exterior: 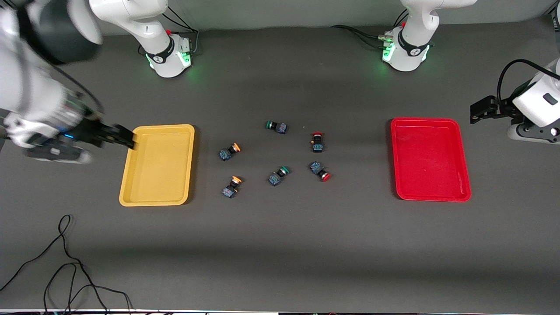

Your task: Place red and yellow buttons in trays

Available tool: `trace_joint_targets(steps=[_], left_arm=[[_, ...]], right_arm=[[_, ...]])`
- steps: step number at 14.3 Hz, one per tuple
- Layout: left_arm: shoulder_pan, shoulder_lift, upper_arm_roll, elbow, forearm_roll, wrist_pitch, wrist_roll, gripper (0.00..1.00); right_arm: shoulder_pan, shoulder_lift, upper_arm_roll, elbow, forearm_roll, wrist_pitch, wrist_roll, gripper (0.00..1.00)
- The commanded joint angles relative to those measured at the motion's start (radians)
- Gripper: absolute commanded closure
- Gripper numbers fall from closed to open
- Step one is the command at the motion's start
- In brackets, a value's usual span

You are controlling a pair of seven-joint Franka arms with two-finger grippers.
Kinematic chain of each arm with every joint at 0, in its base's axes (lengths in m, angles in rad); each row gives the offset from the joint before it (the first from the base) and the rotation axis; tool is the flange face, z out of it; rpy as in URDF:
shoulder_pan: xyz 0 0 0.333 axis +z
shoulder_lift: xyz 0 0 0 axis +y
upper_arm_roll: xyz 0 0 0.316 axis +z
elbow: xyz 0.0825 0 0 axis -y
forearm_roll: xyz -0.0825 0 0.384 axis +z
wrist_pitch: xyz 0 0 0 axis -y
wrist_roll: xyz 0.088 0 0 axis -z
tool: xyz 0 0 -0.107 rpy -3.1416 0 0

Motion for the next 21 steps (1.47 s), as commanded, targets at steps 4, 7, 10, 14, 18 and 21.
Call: trace_joint_targets(steps=[4, 7, 10, 14, 18, 21], left_arm=[[-0.049, -0.056, -0.038, -0.170, -0.060, 0.124, -0.137, 0.00], [-0.124, -0.061, -0.145, -0.253, -0.060, 0.219, -0.366, 0.00], [-0.247, -0.021, -0.197, -0.261, -0.059, 0.307, -0.610, 0.00], [-0.431, 0.049, -0.200, -0.261, -0.048, 0.388, -0.801, 0.00], [-0.474, 0.120, -0.200, -0.359, -0.042, 0.572, -0.838, 0.00], [-0.491, 0.221, -0.200, -0.428, -0.013, 0.735, -0.852, 0.00]], right_arm=[[0.009, 0.191, 0.172, -0.104, 0.009, 0.274, 0.567, 0.00], [0.015, 0.267, 0.209, -0.241, 0.008, 0.481, 0.715, 0.00], [0.043, 0.327, 0.214, -0.351, 0.006, 0.607, 0.781, 0.00], [0.048, 0.350, 0.214, -0.434, 0.006, 0.644, 0.827, 0.00], [0.063, 0.376, 0.220, -0.458, 0.006, 0.661, 0.829, 0.02], [0.072, 0.399, 0.222, -0.459, 0.006, 0.697, 0.829, 0.43]])
